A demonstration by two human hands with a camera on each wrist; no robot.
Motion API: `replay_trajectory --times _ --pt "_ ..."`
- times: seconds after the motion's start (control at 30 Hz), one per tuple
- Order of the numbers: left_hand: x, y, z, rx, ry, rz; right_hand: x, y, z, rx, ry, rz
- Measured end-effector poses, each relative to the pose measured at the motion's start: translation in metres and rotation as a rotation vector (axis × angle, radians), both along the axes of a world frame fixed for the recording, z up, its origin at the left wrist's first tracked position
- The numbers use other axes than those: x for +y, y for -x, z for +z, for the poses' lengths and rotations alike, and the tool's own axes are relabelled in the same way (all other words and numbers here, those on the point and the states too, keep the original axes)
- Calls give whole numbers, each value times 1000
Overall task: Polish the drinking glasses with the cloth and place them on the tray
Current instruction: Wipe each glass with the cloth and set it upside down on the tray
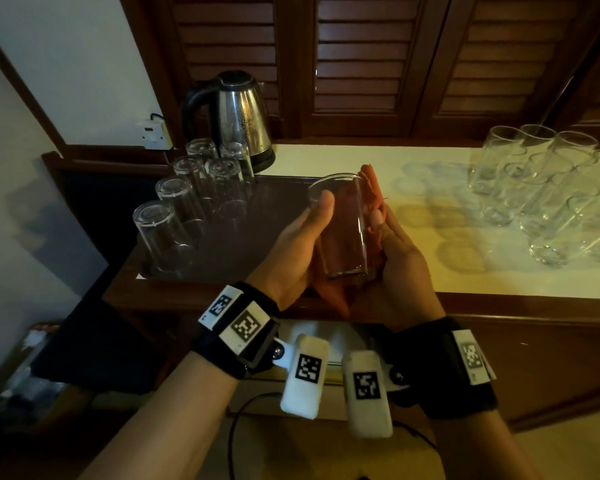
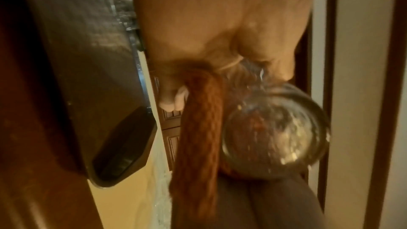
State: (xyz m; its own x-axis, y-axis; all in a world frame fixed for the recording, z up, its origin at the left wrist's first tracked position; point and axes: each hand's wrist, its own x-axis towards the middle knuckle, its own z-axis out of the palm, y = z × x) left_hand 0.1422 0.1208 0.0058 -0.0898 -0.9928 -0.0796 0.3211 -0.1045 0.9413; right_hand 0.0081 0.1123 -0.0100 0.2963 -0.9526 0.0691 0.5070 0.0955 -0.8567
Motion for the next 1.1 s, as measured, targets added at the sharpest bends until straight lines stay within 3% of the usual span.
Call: replay_trajectory --times 0.2,0.3,0.4,0.47,0.67,0.73,0.83,0.9,1.1 --pt "-9 -6 -6 -43 -31 69 -9 -7 -1 219 173 -78" --pt "-7 -1 -8 -165 19 63 -9 -13 -5 159 135 -40" --pt "-4 -3 -10 35 4 -24 -7 -11 -10 -7 -32 26" --pt "-2 -8 -13 82 -11 -35 -6 -9 -14 -51 -87 31" --pt "-7 -9 -10 -98 -6 81 -8 -11 -12 183 170 -44" --pt "-5 -4 -9 -151 8 69 -8 -12 -13 157 174 -30" --pt "0 -1 -7 -8 3 16 -6 -9 -12 -10 -8 22" --pt "0 -3 -8 7 -1 11 -6 -3 -11 -29 -57 16" --pt "-2 7 -3 -147 3 85 -3 -4 -6 129 168 -66"
